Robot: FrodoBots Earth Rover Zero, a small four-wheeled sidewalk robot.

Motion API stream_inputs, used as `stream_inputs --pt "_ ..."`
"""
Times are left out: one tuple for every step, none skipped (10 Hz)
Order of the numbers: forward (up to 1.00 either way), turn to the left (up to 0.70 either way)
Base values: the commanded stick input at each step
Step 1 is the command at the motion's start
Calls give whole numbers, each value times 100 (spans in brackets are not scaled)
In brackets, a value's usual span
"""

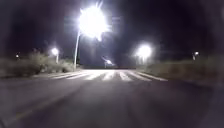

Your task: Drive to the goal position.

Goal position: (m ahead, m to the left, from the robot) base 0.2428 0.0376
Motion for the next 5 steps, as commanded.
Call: stream_inputs --pt "70 0" --pt "70 0" --pt "70 0" --pt "70 0" --pt "70 0"
